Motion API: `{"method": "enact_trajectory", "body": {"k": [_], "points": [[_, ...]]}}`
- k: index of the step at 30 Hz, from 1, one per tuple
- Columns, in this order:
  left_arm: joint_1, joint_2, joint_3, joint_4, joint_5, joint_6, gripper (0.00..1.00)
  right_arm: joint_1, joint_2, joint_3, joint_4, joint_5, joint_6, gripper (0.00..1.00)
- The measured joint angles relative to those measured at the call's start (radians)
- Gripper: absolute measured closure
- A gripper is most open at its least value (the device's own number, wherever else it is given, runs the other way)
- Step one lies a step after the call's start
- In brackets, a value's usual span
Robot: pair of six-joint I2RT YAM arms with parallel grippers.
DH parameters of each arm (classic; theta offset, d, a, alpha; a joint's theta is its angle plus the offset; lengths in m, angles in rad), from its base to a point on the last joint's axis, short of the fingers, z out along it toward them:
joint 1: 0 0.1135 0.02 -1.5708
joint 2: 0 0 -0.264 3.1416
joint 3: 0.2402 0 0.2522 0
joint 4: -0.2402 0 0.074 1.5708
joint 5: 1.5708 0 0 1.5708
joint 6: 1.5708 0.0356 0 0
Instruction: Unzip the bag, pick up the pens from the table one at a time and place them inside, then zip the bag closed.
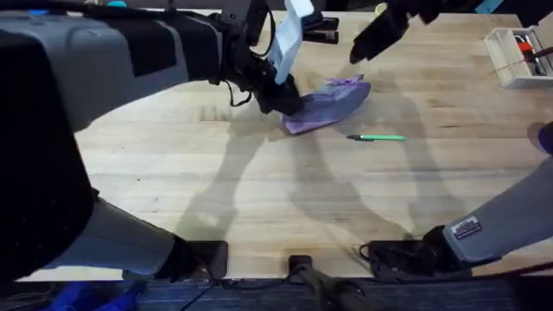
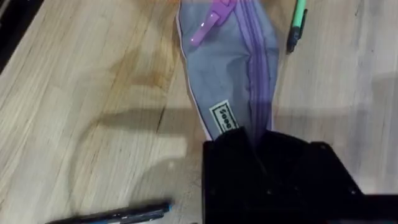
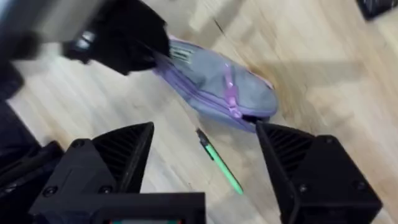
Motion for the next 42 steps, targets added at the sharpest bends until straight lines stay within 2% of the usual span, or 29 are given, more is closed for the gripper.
{"method": "enact_trajectory", "body": {"k": [9,17,24,29,37,42], "points": [[0.0,0.0,0.0,0.0,-0.001,0.0,0.959,0.0,0.0,-0.182,0.144,0.11,0.088,0.005],[0.0,0.0,0.0,0.0,-0.001,0.0,0.959,0.012,0.0,-0.313,0.318,0.145,0.142,0.005],[0.0,0.0,0.0,0.0,-0.001,0.0,0.959,0.062,0.0,-0.373,0.422,0.152,0.152,0.077],[0.0,0.0,0.0,0.0,-0.001,0.0,0.959,0.076,0.002,-0.389,0.423,0.169,0.155,0.132],[0.0,0.0,0.0,0.001,-0.001,0.0,0.959,0.076,0.054,-0.392,0.42,0.193,0.159,0.377],[0.0,0.0,0.0,0.003,-0.002,0.0,0.959,0.077,0.056,-0.392,0.43,0.202,0.162,0.777]]}}
